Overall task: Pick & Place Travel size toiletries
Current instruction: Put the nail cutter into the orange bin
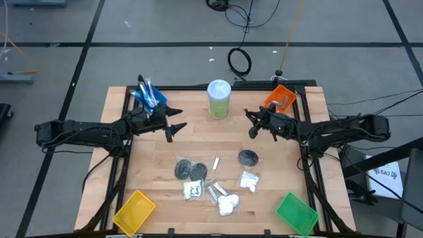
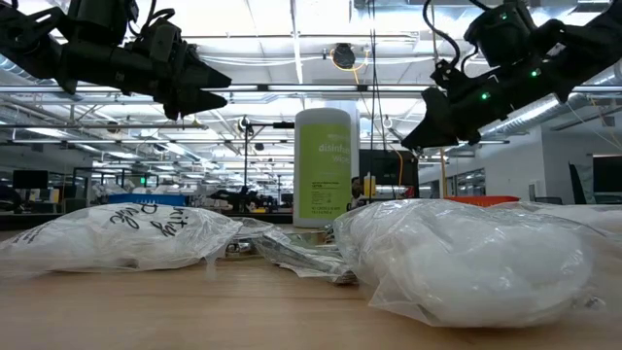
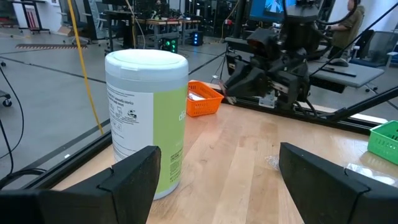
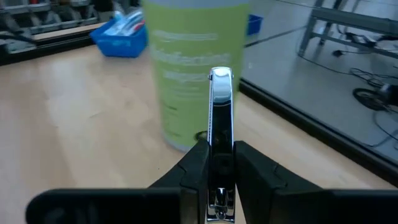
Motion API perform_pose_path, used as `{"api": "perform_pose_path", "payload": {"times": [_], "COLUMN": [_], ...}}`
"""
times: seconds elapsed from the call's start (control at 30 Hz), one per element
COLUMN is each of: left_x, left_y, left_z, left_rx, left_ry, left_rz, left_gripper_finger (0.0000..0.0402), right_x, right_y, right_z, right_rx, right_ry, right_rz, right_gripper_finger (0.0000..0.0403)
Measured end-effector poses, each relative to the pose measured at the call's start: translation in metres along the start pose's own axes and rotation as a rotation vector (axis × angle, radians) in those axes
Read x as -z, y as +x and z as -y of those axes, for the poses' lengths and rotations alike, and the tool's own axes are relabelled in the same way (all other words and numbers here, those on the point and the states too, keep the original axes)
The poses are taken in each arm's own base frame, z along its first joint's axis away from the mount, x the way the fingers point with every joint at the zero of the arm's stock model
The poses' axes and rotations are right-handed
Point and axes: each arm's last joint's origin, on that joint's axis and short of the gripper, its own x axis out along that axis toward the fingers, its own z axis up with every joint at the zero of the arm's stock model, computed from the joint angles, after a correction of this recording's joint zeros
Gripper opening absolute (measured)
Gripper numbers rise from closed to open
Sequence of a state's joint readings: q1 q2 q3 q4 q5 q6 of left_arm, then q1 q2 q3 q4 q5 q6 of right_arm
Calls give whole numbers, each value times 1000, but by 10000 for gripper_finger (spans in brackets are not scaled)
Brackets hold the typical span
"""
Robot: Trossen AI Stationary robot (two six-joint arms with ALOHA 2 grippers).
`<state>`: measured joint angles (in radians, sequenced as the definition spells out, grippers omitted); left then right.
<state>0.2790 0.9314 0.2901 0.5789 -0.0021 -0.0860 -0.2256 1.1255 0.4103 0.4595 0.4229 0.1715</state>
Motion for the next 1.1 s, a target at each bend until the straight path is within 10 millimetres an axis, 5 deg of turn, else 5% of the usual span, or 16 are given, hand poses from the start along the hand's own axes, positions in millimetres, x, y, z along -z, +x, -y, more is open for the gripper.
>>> {"api": "perform_pose_path", "payload": {"times": [0.3, 0.67, 1.1], "left_x": [0, 0, 0], "left_y": [0, 0, 0], "left_z": [0, 0, 0], "left_rx": [0, 0, 0], "left_ry": [0, 0, 0], "left_rz": [0, 0, 0], "left_gripper_finger": [321, 321, 321], "right_x": [-3, 9, 34], "right_y": [8, 6, -1], "right_z": [26, 68, 85], "right_rx": [150, 718, 806], "right_ry": [65, 51, 115], "right_rz": [9, -76, -165], "right_gripper_finger": [54, 54, 54]}}
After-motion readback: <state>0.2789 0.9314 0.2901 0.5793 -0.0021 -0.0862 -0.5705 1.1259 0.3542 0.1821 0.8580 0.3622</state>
